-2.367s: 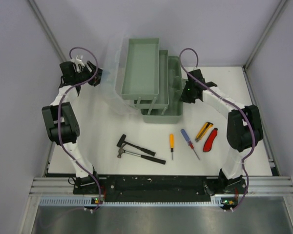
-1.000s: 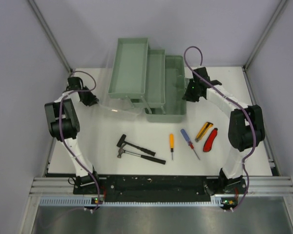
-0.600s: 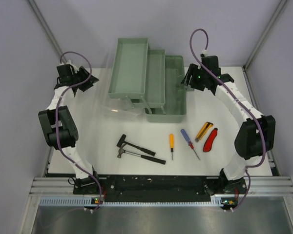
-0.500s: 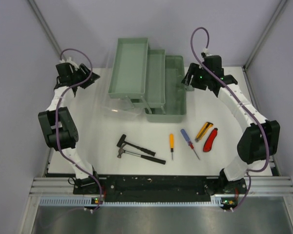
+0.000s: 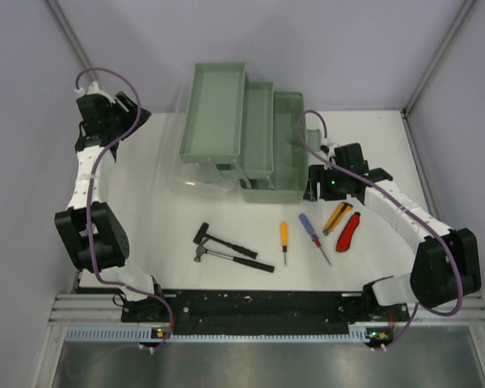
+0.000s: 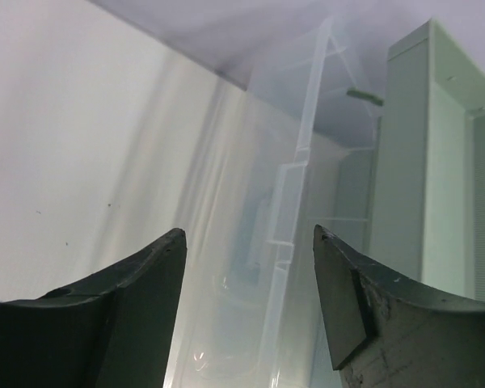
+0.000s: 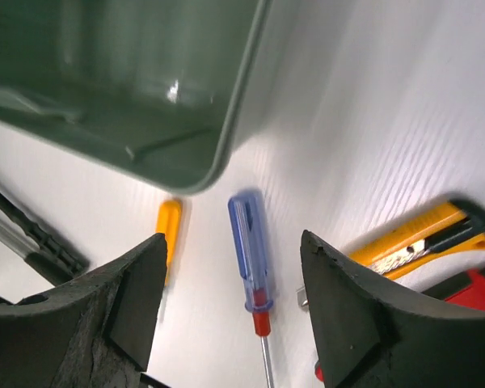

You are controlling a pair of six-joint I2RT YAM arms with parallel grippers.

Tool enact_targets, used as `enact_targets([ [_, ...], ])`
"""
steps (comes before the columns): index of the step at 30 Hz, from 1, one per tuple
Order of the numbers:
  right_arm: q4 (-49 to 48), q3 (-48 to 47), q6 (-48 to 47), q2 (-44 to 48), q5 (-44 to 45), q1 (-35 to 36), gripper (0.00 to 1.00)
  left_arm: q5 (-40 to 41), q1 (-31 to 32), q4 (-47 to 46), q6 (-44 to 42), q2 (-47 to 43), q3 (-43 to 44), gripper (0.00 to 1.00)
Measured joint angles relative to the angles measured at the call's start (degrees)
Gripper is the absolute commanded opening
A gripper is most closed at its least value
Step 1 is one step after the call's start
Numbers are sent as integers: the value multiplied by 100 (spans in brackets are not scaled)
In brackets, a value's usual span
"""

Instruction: Pack the tool kit

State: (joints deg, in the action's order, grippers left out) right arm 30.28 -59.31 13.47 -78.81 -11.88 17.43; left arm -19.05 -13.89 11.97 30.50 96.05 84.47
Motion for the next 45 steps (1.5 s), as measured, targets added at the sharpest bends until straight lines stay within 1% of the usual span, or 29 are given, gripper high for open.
enact_targets([
  [4, -118, 748, 61, 28, -83, 203, 63, 138, 0, 208, -2, -219, 313, 85],
  [7, -208, 1143, 116, -39, -17, 468, 57, 144, 0, 315, 13, -284, 463, 94],
  [9, -273, 1220, 219, -221, 168, 688, 53, 131, 0, 341, 24, -328, 476, 96],
  [12, -531, 1274, 339, -378, 538, 997, 48, 92, 0, 400, 42, -376, 479, 97],
  [16, -898, 1471, 632, -533, 1421, 1370, 45, 68, 0, 492, 39, -446, 479, 98],
  [18, -1005, 1576, 776, -621, 1744, 1447, 42, 68, 0, 503, 37, -474, 479, 98],
  [19, -1086, 1591, 861, -636, 1878, 1469, 38, 66, 0, 505, 37, -487, 479, 97],
  [20, -1202, 1617, 905, -645, 1987, 1471, 30, 66, 0, 507, 35, -498, 479, 98],
  [21, -1270, 1633, 957, -654, 2074, 1471, 21, 61, 0, 507, 35, -505, 479, 97],
  [22, -1329, 1661, 1021, -654, 2164, 1471, 9, 46, 0, 507, 37, -507, 479, 97],
  [23, -1351, 1668, 1019, -656, 2199, 1471, 3, 37, 0, 505, 39, -507, 479, 97],
  [24, -1403, 1692, 1082, -651, 2249, 1469, 0, 22, 0, 507, 44, -507, 479, 96],
  [28, -1287, 1853, 1143, -264, 2470, 1488, 0, -129, 0, 474, 216, -509, 479, 93],
  [31, -844, 1882, 1119, 852, 2535, 1499, 0, -240, 33, 306, 452, -514, 470, 92],
  [34, -470, 1368, 1117, 1923, 2492, 1502, 0, -280, 118, 125, 619, -516, 455, 92],
  [35, -409, 960, 1119, 2122, 2487, 1504, 0, -297, 173, 90, 660, -516, 450, 92],
  [37, -444, 184, 1119, 2140, 2485, 1504, 0, -321, 291, 42, 717, -518, 437, 92],
  [40, -656, -1152, 1121, 1517, 2483, 1502, 0, -321, 439, 0, 778, -533, 380, 92],
  [45, -1394, -3014, 1270, -389, 2286, 1421, 0, -310, 505, 109, 822, -706, 282, 92],
])
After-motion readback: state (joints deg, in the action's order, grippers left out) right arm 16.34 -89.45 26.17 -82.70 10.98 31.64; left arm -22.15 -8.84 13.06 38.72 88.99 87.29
